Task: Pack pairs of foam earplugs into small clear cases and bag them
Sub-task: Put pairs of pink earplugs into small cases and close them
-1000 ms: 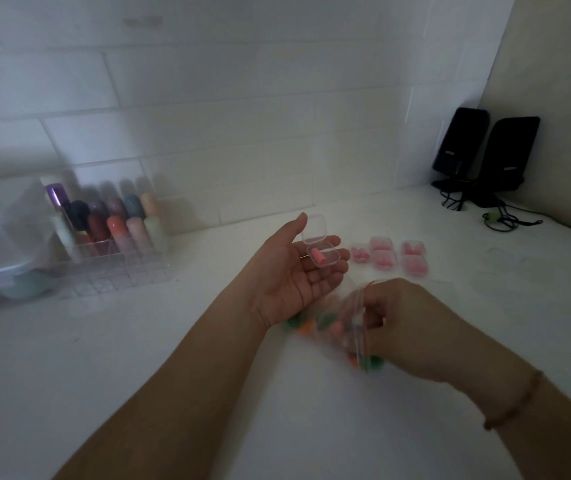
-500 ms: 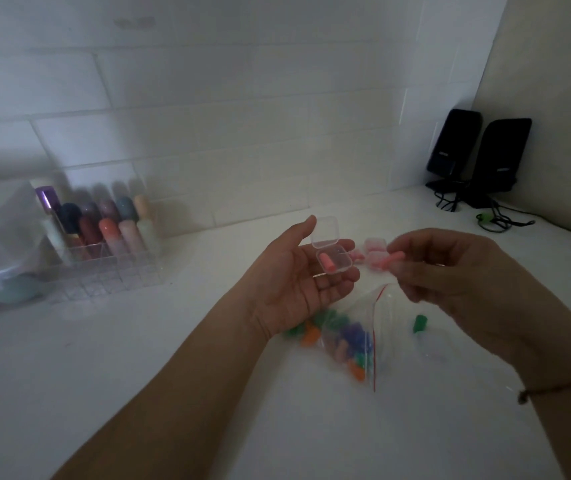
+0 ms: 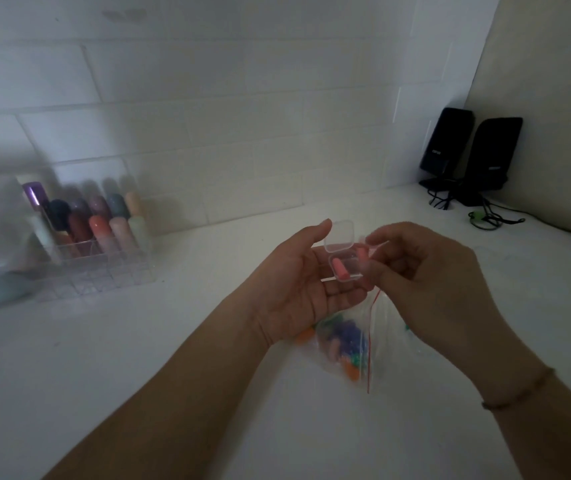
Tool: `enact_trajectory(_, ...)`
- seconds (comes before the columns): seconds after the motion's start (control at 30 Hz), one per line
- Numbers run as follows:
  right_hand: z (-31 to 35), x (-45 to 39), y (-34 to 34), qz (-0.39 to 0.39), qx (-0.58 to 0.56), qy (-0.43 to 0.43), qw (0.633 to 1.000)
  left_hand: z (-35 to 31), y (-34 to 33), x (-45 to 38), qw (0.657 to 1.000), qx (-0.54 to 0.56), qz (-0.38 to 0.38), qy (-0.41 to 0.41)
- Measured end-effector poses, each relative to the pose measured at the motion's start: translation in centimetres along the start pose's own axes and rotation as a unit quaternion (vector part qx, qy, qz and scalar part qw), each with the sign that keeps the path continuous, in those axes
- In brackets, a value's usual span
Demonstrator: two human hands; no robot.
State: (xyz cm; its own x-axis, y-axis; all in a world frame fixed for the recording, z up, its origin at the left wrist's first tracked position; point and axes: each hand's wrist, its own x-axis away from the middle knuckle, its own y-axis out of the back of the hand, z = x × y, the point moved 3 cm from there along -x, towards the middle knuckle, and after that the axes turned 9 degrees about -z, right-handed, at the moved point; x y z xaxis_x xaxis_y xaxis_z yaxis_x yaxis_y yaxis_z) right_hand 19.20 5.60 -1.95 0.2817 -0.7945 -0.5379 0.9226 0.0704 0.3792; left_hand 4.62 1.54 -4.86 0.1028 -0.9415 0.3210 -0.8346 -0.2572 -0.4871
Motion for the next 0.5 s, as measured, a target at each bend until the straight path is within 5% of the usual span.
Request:
enact_trajectory(0.23,0.21,0.08,-0.38,0.008,0.065,0.059,0.996,0.06,-0.13,0.21,1.000,-0.003,0.015,0.004)
enact_trajectory(0.5,-0.08,-0.09,-0.10,0.023,-0.007,-0.007,1.000,-0.04,-0.34,0.37,1.000,0.015,0.017,0.009)
